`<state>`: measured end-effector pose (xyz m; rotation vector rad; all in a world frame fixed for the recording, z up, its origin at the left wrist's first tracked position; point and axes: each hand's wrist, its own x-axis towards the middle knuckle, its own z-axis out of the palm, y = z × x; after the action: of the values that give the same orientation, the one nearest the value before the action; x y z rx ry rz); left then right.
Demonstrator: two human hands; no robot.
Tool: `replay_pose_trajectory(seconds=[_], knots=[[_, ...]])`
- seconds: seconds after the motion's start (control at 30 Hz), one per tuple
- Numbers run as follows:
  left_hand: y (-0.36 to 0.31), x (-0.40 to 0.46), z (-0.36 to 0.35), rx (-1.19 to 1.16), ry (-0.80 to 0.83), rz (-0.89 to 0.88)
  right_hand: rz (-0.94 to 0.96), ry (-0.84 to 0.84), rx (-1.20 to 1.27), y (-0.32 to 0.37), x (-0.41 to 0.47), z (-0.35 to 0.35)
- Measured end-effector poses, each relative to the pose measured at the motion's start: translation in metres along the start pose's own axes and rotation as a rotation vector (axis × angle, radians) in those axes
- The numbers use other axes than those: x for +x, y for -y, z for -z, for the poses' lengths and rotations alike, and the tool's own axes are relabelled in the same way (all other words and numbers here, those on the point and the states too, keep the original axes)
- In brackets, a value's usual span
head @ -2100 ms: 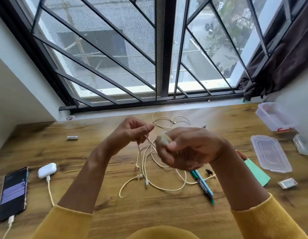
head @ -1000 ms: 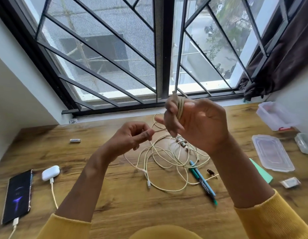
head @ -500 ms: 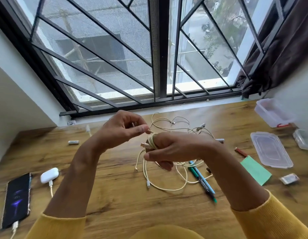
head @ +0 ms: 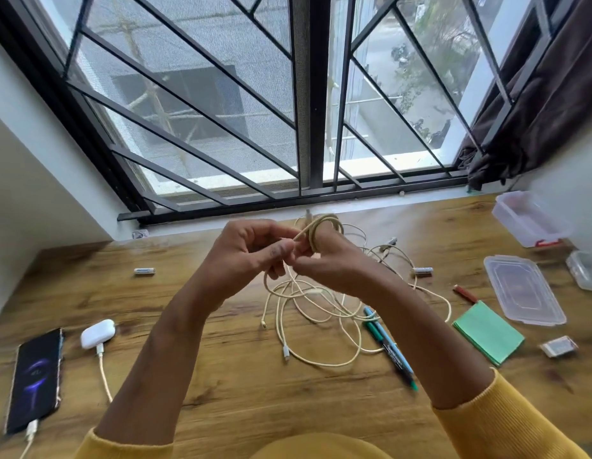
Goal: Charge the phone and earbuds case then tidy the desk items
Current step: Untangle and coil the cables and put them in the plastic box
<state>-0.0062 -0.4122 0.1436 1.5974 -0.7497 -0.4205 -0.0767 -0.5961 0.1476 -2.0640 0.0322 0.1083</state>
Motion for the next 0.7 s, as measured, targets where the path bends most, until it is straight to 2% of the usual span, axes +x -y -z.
replay_pose_trajectory(seconds=[0.07, 0.17, 0.27, 0.33, 0.43, 0.53, 0.6, 0.7], knots=[[0.004, -0.004, -0.003, -0.061, -0.017, 0.017, 0.035, -0.040, 0.223, 0.002, 0.000, 0.004], [0.011, -0.011, -0.005, -0.089, 0.034, 0.038, 0.155, -0.017, 0.689, 0.008, -0.004, 0.016], [0.019, -0.014, -0.007, -0.097, 0.102, 0.056, 0.292, 0.125, 1.037, 0.011, -0.005, 0.029], [0.021, -0.014, -0.010, -0.096, 0.118, 0.067, 0.360, 0.234, 1.170, 0.011, -0.005, 0.032], [0.024, -0.011, -0.009, 0.042, 0.076, 0.022, 0.351, 0.327, 1.094, 0.011, -0.006, 0.035], [0.028, -0.006, -0.004, 0.269, -0.062, -0.050, 0.304, 0.416, 0.958, 0.013, -0.008, 0.034], [0.028, -0.004, -0.002, 0.432, -0.228, -0.059, 0.246, 0.426, 0.838, 0.012, -0.009, 0.031], [0.022, -0.005, -0.001, 0.433, -0.345, -0.041, 0.211, 0.369, 0.642, 0.011, -0.012, 0.022]])
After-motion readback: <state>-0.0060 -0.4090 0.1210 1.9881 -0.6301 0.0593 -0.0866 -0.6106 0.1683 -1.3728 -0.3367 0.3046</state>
